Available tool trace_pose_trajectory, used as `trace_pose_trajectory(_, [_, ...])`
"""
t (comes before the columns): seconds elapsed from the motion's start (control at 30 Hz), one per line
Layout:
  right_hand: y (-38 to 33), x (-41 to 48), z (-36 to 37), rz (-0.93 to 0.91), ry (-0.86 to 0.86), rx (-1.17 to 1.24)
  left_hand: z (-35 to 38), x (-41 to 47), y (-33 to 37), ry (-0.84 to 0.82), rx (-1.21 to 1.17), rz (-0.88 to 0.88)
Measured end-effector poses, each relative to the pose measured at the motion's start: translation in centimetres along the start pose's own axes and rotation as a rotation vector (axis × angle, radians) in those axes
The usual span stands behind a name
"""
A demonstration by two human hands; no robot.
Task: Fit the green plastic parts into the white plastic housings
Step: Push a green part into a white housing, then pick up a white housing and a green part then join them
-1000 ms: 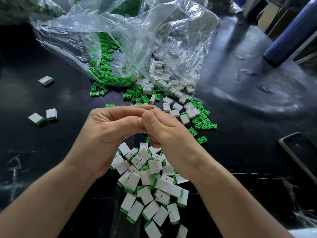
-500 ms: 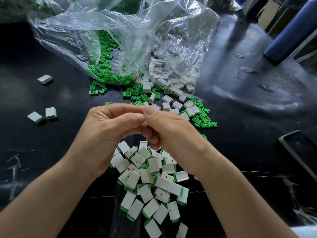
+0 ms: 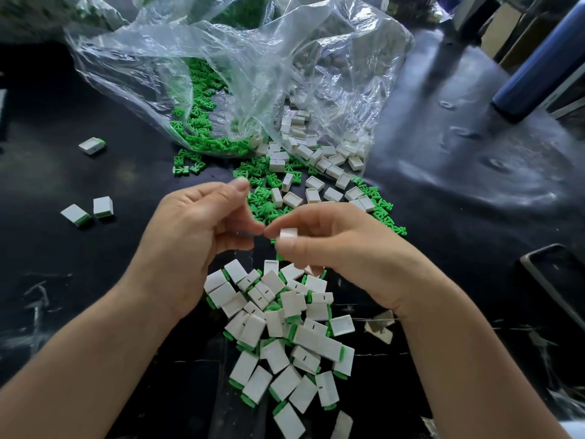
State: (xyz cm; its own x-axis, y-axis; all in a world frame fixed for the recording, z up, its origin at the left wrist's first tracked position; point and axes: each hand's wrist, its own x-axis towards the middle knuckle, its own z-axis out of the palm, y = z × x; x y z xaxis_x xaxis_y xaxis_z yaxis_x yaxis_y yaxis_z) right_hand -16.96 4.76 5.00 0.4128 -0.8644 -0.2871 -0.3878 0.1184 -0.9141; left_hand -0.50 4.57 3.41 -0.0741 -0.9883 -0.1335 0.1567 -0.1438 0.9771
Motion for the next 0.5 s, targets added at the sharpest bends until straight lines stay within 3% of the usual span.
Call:
trace_pose_trajectory(0.17, [-0.1, -0.5, -0.3, -0.027, -0.143, -0.331, -0.5, 0.4, 0.1, 0.092, -0.068, -0.042])
trace_pose_trajectory(0.37, [0.3, -0.4, -0.9, 0.011, -0.133, -0.401, -0.1, 0.4, -0.5, 0.027, 0.108, -0.041])
trace_pose_trajectory(0.43, [0.8, -0.2, -1.5, 0.011, -0.001, -0.321, 0.1, 0.2, -0.9, -0.009, 0.301, 0.024])
trace_pose_trajectory(0.5, [1.8, 0.4, -2.2, -0.006, 0.274, -0.299, 0.4, 0.0, -1.2, -0.035, 0.443, 0.077])
